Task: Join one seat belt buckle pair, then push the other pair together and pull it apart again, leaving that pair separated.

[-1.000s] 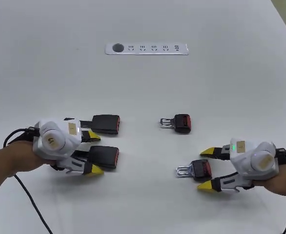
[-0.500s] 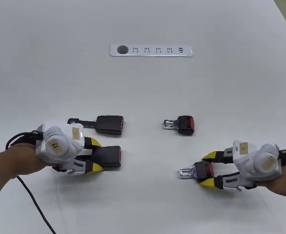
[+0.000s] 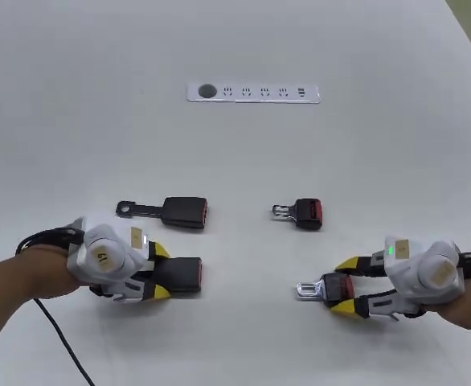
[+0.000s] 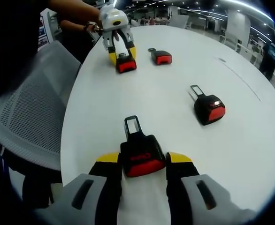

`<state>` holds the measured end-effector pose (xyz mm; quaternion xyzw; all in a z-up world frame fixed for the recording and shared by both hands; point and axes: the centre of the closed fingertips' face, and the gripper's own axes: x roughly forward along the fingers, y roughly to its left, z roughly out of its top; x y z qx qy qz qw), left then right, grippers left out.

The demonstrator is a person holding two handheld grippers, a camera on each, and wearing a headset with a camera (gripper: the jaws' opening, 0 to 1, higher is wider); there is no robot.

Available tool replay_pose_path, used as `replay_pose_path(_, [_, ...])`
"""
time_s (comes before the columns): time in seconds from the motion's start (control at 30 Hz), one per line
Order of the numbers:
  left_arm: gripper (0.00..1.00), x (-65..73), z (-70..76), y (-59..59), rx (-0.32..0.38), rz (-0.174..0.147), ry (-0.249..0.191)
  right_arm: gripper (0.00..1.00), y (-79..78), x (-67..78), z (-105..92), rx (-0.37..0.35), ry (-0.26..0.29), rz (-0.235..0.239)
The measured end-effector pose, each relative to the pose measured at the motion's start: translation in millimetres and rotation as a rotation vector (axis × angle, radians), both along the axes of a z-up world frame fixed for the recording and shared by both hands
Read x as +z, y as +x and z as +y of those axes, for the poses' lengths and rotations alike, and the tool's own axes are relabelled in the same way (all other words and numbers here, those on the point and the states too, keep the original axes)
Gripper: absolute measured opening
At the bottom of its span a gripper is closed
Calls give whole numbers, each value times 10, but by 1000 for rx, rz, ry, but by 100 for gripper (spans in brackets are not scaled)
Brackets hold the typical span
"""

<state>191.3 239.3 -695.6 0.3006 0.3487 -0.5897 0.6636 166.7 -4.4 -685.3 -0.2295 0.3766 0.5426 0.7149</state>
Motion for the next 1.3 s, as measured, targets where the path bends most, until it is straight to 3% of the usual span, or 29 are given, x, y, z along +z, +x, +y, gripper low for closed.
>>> replay_pose_path(0.27, [33, -5, 16, 6, -1, 13, 24, 36, 20, 3, 33, -18, 12, 4])
replay_pose_path(0.73, [34, 1, 44, -14, -1, 33, 34, 36, 68, -75, 330, 4, 38, -16])
replay_pose_path(0.9, [33, 11, 50, -18, 3, 33, 24, 36, 102, -120, 383, 3, 57, -13])
replay_pose_path(1.3, [33, 37, 44, -27, 15, 45, 9, 36, 113, -40, 599, 12, 99, -13])
